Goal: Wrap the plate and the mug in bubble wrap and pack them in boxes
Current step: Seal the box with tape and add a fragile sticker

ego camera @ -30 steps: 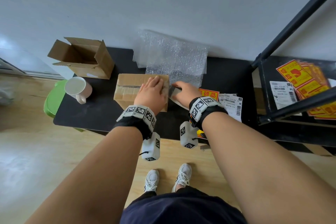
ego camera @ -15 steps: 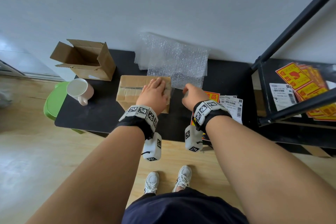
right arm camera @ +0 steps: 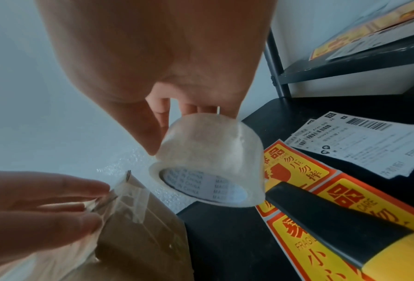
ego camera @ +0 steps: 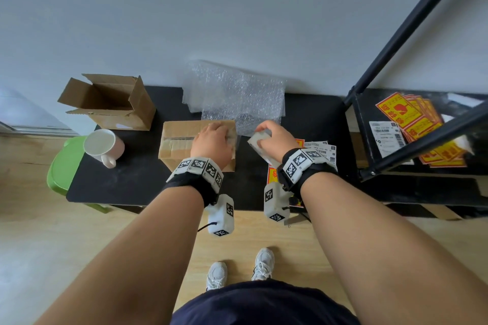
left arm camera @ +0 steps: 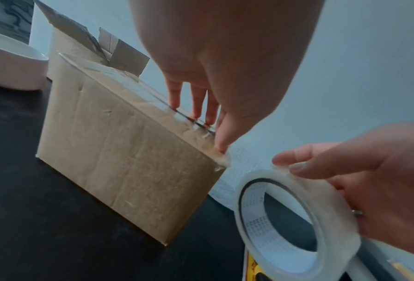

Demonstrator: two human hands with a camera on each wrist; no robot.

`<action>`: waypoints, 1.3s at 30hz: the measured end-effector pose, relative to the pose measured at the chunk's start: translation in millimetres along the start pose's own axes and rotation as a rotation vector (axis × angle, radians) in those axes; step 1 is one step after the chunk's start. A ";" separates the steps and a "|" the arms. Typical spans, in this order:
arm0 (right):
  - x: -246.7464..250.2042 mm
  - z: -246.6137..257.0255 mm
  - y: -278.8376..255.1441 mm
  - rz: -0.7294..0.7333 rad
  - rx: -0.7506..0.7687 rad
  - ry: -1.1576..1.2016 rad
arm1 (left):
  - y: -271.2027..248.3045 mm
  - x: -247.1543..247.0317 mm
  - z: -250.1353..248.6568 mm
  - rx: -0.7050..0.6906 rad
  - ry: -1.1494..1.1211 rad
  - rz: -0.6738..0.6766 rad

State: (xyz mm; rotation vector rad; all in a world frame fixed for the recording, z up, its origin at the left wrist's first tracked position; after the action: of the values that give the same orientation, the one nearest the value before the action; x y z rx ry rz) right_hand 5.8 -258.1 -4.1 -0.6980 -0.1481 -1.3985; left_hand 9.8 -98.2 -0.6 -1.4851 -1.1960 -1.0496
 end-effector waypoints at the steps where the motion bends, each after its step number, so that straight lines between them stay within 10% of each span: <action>1: 1.0 -0.7 -1.4 0.002 -0.017 0.023 | -0.2 4.8 -3.3 -0.004 -0.021 -0.029; 39: 34.2 -5.7 -36.9 -0.188 0.030 0.216 | -0.9 3.6 -59.2 0.025 -0.322 0.098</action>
State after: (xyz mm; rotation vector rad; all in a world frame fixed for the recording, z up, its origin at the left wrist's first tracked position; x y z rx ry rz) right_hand -23.6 -290.5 21.4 -0.5137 -0.0653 -1.6390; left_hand 5.7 -155.2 15.2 -1.7199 -1.3360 -0.7450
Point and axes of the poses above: each hand's wrist, its own y-axis towards the middle knuckle, its own x-axis out of the back of the hand, z = x × y, the point moved 9 cm from there along y, towards the middle knuckle, and after that the axes turned 14 degrees about y, right-handed, at the moved point
